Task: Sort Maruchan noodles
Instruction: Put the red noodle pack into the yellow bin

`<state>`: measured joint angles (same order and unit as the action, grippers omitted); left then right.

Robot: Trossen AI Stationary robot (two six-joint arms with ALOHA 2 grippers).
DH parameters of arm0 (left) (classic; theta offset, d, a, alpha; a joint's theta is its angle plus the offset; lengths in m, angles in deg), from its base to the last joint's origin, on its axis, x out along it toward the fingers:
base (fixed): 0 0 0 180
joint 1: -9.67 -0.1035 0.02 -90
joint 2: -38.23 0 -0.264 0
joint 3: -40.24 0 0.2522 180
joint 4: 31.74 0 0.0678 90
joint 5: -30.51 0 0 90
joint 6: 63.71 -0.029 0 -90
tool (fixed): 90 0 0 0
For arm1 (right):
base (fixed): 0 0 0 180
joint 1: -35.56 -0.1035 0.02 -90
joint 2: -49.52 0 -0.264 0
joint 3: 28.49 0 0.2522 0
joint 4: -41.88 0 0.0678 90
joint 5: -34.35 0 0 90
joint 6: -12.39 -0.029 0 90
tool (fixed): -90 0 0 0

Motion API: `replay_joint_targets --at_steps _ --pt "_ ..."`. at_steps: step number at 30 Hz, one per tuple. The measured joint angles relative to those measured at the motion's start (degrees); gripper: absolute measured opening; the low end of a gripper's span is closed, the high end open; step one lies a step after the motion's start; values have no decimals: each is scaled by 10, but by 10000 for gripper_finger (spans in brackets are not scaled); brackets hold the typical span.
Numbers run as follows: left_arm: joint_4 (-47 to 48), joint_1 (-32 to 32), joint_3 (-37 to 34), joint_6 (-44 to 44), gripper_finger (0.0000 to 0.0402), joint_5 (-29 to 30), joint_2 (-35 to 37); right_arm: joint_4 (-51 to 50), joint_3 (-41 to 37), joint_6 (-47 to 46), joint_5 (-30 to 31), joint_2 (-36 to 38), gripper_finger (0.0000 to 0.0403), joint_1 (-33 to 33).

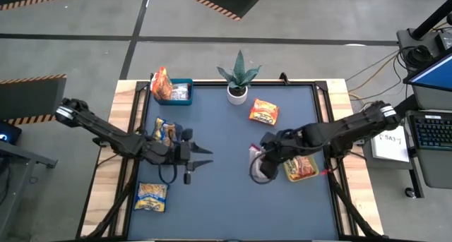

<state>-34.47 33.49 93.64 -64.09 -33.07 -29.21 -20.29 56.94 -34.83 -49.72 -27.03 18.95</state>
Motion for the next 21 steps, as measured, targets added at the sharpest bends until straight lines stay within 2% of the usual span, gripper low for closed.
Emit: replay_joint_targets --at_steps 6,12,14,21 --pt "0 1 0 -1 109 1 15 -200 117 -8 3 -17 36 -26" --pt "5 6 0 7 109 1 7 -376 140 -30 23 -34 36 -71" --pt "9 8 0 7 109 1 5 -412 135 -39 31 -39 36 -96" --pt "8 9 0 7 109 1 3 -416 104 -42 75 -59 36 -161"
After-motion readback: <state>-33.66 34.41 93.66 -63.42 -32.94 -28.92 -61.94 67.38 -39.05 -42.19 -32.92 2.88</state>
